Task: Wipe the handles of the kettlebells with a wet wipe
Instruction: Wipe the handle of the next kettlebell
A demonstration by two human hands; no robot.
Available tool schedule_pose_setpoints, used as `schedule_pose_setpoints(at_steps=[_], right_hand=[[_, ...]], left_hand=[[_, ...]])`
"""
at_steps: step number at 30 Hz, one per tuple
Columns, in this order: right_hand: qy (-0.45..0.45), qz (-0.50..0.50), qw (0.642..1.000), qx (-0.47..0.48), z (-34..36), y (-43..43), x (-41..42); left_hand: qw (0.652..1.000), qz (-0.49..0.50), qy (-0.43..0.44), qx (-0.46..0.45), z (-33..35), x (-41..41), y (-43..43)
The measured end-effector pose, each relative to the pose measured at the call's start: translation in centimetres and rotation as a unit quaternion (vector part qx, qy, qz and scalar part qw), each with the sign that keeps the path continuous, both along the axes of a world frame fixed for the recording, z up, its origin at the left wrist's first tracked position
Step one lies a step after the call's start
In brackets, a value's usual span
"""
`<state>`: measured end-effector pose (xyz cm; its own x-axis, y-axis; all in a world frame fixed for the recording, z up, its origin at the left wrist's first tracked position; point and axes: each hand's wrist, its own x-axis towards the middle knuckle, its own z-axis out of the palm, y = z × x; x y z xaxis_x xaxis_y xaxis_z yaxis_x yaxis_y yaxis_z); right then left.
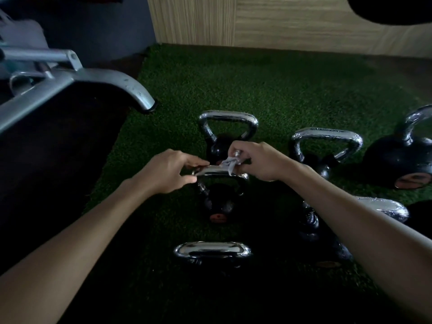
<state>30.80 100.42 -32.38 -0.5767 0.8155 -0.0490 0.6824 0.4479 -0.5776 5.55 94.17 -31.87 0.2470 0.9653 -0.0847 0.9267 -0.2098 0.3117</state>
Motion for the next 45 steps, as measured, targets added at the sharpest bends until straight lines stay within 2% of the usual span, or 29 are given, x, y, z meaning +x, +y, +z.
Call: schedule_pose_setpoints(at_steps=[4, 7, 17, 19, 21, 23, 26, 30, 33, 35, 37, 40, 41, 45], right_hand=[[-0.008, -0.039, 0.998, 0.042, -0.6, -2.1, -0.4], [-0.006, -0.063, 0.997, 0.052, -0.8, -3.1, -0.2], [-0.041, -0.074, 0.99, 0.114, -1.2, -3.8, -0.3], [-0.024, -0.072, 0.993, 0.091, -1.3, -3.6, -0.1], [0.014, -0.059, 0.998, 0.028, -1.0, -3.1, 0.3], [0.01, -0.057, 0.998, -0.008, 0.1, -2.0, 1.2], [-0.035, -0.071, 0.997, 0.017, 2.8, 0.3, 2.7], [-0.084, -0.082, 0.991, 0.058, 6.5, 4.0, 3.4], [-0.043, -0.105, 0.988, 0.104, 8.3, 7.1, 2.4], [-0.01, -0.133, 0.984, 0.119, 8.5, 9.0, 1.1], [0.032, -0.165, 0.982, 0.089, 7.7, 10.9, -0.5], [0.114, -0.199, 0.973, -0.013, 5.8, 13.1, -2.5], [0.106, -0.197, 0.974, -0.019, 5.5, 13.4, -2.9], [0.056, -0.207, 0.975, 0.063, 3.5, 13.6, -3.3]], left_hand=[[0.998, -0.028, -0.056, -0.021, -1.0, -0.9, 0.5], [0.996, -0.026, -0.089, -0.004, -1.9, -1.1, 0.0], [0.994, -0.014, -0.097, 0.05, -4.1, -1.0, -1.3], [0.994, -0.016, -0.097, 0.048, -3.7, -0.9, -1.6], [0.994, -0.028, -0.104, 0.019, -3.0, -1.1, -1.5], [0.994, -0.048, -0.103, -0.008, -1.6, -1.7, -1.0], [0.996, -0.055, -0.064, -0.017, 2.2, -2.5, 1.1], [0.991, -0.081, 0.11, -0.004, 8.4, -1.3, 6.8], [0.967, -0.105, 0.233, -0.002, 12.0, 0.4, 12.6], [0.96, -0.075, 0.27, -0.014, 13.1, 1.1, 16.5], [0.969, -0.027, 0.241, -0.035, 12.9, 1.5, 19.6], [0.99, 0.017, 0.114, -0.085, 10.8, 0.9, 22.4], [0.991, 0.027, 0.075, -0.11, 9.7, 0.2, 23.0], [0.984, 0.093, -0.073, -0.134, 4.7, -2.3, 24.4]])
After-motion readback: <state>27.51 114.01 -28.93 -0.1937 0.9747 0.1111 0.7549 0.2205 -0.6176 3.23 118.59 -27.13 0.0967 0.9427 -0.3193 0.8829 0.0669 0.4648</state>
